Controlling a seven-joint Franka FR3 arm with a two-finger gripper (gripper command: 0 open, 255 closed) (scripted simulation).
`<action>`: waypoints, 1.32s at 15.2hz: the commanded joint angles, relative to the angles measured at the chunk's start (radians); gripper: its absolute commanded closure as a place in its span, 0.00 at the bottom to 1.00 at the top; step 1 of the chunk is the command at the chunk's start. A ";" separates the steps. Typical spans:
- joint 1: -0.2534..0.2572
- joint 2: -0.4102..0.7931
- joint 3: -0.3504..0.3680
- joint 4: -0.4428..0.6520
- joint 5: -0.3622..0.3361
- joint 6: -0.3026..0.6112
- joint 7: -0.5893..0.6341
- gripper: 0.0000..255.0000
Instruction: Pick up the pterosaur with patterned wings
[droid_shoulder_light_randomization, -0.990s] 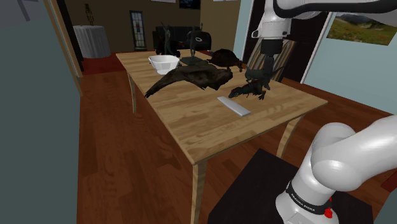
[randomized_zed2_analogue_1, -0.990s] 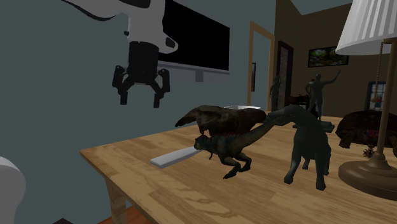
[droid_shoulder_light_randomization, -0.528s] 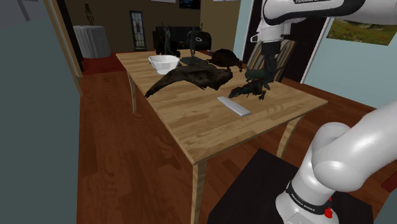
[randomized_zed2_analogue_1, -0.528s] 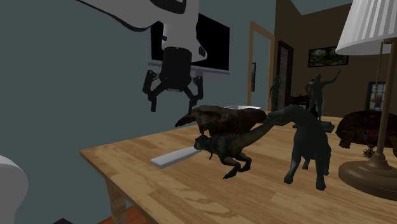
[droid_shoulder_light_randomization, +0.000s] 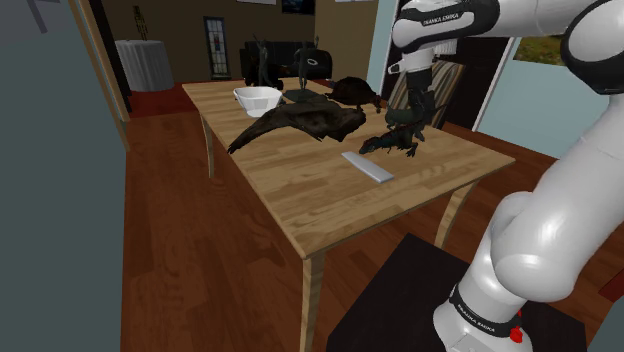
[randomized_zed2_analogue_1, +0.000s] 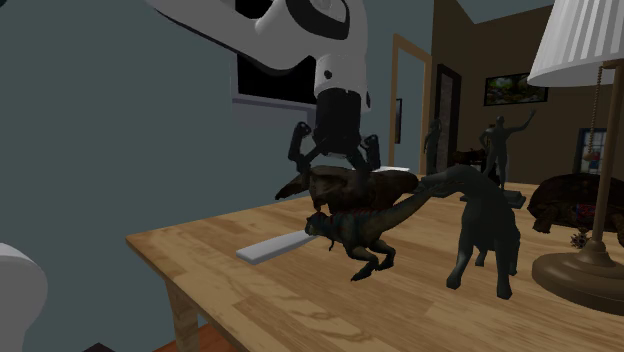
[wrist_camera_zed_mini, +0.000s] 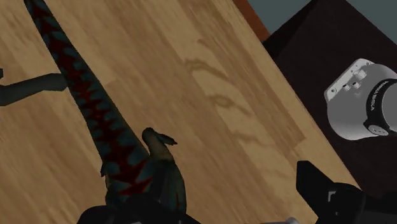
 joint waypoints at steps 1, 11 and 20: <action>0.000 0.086 -0.036 0.055 0.009 0.019 -0.104 0.00; -0.039 0.292 -0.082 0.117 0.064 0.133 -0.290 0.00; -0.039 0.295 -0.081 0.100 0.066 0.152 -0.286 1.00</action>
